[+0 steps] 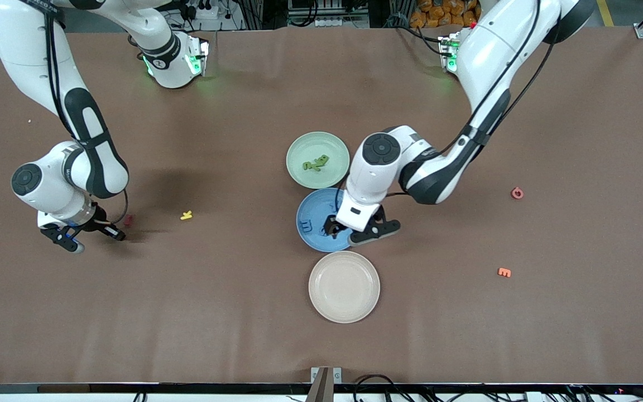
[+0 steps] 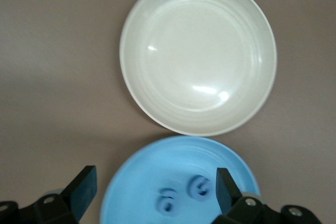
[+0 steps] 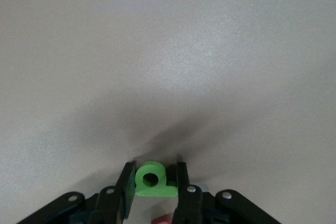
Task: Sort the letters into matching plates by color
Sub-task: 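Release blue E on the blue plate while the right gripper grasps p, then lift green p with the right gripper while the left gripper withdraws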
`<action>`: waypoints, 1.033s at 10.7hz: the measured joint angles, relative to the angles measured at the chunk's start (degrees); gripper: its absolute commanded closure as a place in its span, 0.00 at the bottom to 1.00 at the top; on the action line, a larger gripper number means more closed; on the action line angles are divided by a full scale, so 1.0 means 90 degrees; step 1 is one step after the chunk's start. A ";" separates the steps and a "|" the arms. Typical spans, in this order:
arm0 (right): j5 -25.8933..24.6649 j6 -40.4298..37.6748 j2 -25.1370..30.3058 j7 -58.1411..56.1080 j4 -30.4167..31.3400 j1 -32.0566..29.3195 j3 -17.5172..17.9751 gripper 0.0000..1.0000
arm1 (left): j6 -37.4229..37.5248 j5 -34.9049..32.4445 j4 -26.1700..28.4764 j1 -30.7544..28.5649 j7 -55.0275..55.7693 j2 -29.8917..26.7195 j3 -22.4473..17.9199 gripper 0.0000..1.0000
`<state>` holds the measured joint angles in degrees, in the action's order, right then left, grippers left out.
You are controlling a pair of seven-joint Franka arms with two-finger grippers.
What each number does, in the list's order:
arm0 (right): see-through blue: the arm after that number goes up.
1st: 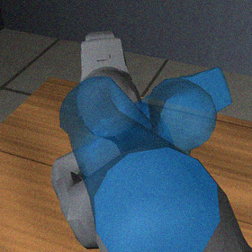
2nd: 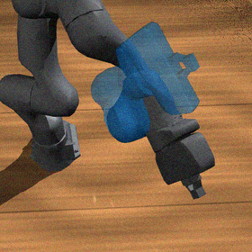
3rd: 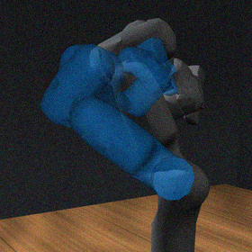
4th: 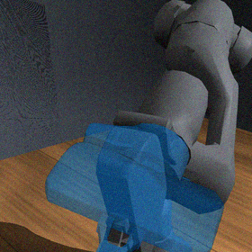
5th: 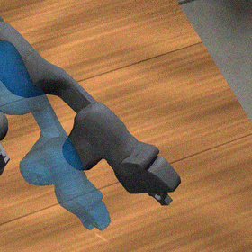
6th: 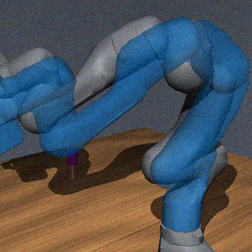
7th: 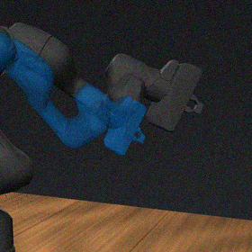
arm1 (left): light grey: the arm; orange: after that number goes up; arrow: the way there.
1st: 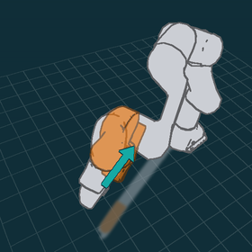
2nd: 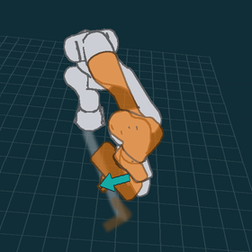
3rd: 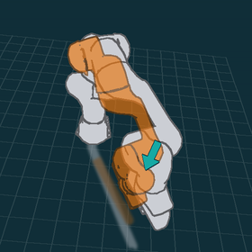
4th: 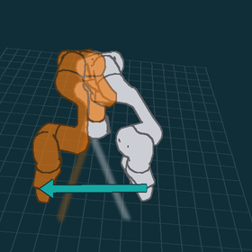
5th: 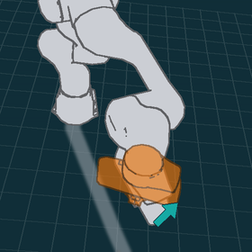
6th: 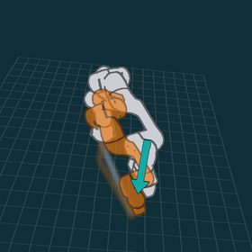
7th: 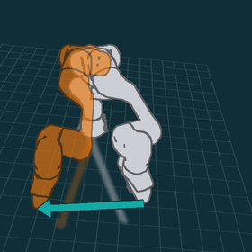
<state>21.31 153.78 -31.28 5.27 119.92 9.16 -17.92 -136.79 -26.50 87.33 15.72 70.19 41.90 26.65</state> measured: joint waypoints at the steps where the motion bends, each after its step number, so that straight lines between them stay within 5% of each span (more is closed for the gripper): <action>1: 0.0000 -0.0059 -0.0012 -0.0002 -0.0031 0.0021 0.0002 1.00 | 0.0368 0.0000 -0.0026 -0.0194 -0.0532 -0.0161 0.0000 0.00; 4: 0.0004 -0.1343 -0.0009 -0.0003 -0.0654 0.0064 0.0002 1.00 | 0.1379 0.0251 0.0095 -0.0932 -0.1850 -0.0683 0.0017 0.00; 6: 0.0025 -0.2014 0.0000 -0.0002 -0.1190 0.0121 0.0003 1.00 | 0.1394 0.0336 0.0644 -0.1659 -0.1948 -0.0865 0.0460 0.00; 8: 0.0030 -0.2064 0.0002 -0.0002 -0.1414 0.0259 0.0007 1.00 | 0.0638 0.0335 0.1511 -0.2670 -0.1953 -0.1105 0.1290 0.00; 11: 0.0063 -0.2584 0.0000 0.0228 -0.1805 0.0439 0.0033 1.00 | -0.0814 0.0335 0.3008 -0.3119 -0.1970 -0.1848 0.1450 0.00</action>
<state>21.87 130.52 -31.29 7.32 103.67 13.11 -17.62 -144.11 -23.48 114.40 -12.35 52.46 25.27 39.69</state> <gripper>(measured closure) 0.643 0.000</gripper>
